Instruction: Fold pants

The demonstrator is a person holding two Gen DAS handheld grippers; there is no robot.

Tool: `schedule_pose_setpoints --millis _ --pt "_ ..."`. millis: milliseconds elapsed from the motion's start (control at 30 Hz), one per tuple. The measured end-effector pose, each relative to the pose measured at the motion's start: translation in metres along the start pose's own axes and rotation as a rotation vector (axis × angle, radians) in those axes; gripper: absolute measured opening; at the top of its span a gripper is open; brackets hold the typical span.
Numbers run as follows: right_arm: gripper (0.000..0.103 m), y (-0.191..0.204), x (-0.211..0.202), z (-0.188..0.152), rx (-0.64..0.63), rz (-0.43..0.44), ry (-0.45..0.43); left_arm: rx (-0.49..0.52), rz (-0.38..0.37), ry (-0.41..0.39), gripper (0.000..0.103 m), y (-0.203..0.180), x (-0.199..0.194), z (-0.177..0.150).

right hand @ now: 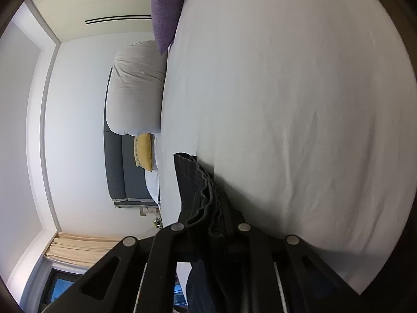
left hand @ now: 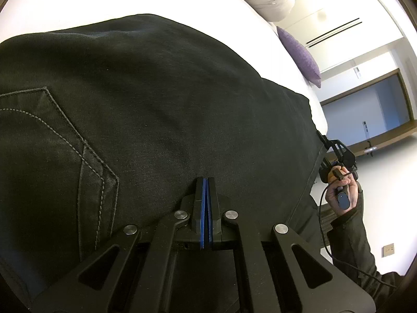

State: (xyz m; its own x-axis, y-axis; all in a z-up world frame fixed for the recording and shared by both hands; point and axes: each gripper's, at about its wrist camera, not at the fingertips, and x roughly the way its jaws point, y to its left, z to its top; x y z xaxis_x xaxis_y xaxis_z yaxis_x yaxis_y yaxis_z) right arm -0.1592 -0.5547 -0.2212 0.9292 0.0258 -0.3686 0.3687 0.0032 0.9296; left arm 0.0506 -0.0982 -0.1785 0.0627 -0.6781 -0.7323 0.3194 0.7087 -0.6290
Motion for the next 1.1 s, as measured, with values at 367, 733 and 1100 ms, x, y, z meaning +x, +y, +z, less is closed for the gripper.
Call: schedule_pose_setpoints --millis 367,733,1100 --pt "0.011 0.052 0.001 -0.025 -0.237 -0.131 -0.040 -0.023 -0.015 -0.006 0.001 0.005 0.003 0.002" --pt "0.011 0.144 0.080 -0.290 -1.329 -0.407 0.293 -0.133 -0.055 -0.003 0.001 0.014 0.002 0.010" --pt "0.012 0.117 0.091 -0.337 -1.573 -0.543 0.232 -0.229 -0.172 0.004 0.034 0.015 0.001 0.024"
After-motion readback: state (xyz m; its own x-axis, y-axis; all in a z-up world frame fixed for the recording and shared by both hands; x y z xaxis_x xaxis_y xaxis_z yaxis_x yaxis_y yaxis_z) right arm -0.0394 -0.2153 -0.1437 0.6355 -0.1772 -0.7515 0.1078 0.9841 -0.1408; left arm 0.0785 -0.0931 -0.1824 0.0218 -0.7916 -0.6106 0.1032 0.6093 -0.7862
